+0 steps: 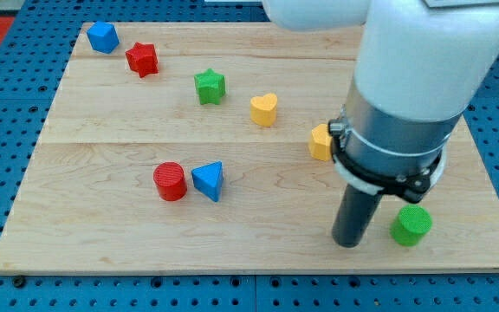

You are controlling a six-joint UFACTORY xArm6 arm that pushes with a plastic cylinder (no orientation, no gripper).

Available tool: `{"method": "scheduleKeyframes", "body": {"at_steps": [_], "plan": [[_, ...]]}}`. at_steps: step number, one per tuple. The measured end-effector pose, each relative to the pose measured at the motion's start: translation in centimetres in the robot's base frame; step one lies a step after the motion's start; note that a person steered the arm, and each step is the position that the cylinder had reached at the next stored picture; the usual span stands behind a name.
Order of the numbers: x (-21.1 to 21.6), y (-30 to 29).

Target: Slightly move the green circle to the bottom right corner

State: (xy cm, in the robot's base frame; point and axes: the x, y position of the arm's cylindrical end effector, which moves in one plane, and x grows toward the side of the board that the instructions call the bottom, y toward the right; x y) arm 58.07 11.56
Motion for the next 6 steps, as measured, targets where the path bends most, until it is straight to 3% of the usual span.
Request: {"method": "scheduleKeyframes", "body": {"at_steps": [2,3,4,5,6], "plan": [[-0.4,8.0],[1.6,-4.2],[0.7,-18.9],[-3.3,-27.2],[-8.7,-24.4]]}}
